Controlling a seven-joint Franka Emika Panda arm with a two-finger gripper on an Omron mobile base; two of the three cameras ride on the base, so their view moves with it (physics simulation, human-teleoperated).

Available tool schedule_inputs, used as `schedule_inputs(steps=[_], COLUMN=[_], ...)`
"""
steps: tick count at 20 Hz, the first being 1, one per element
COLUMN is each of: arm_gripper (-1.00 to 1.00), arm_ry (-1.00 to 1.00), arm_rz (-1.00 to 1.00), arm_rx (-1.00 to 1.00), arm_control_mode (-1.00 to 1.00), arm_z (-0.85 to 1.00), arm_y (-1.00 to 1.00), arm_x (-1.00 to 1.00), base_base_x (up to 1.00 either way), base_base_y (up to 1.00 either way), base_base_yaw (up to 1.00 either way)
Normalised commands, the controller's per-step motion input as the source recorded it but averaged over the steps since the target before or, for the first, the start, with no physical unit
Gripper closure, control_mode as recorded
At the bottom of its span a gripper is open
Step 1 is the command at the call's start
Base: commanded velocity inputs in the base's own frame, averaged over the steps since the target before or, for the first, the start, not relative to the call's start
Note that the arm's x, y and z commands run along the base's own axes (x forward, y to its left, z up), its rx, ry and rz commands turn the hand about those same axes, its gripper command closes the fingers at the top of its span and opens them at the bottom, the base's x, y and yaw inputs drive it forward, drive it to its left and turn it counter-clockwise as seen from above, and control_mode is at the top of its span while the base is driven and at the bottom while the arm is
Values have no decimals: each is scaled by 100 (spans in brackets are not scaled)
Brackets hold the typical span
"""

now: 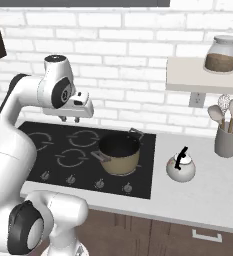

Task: Pick the kettle from the counter and place it on a stove burner. Then turn the burner on.

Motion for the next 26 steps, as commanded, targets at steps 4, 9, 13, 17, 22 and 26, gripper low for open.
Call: schedule_inputs(steps=[4,9,13,17,22,26], arm_gripper=[-100,-100,-100,-100,-100,-100], arm_ry=[-1,-30,-37,-33,-20,-2], arm_rz=[-1,-7,-10,-14,-18,-24], arm_rx=[1,2,0,-1,0,3], arm_control_mode=[-100,-100,-100,-100,-100,-100], arm_z=[0,0,0,0,0,0], arm_y=[-8,-61,-100,-100,-100,-100], arm_x=[0,-62,-95,-69,-42,-9], base_base_x=[0,0,0,0,0,0], base_base_y=[0,0,0,0,0,0], base_base_yaw=[0,0,0,0,0,0])
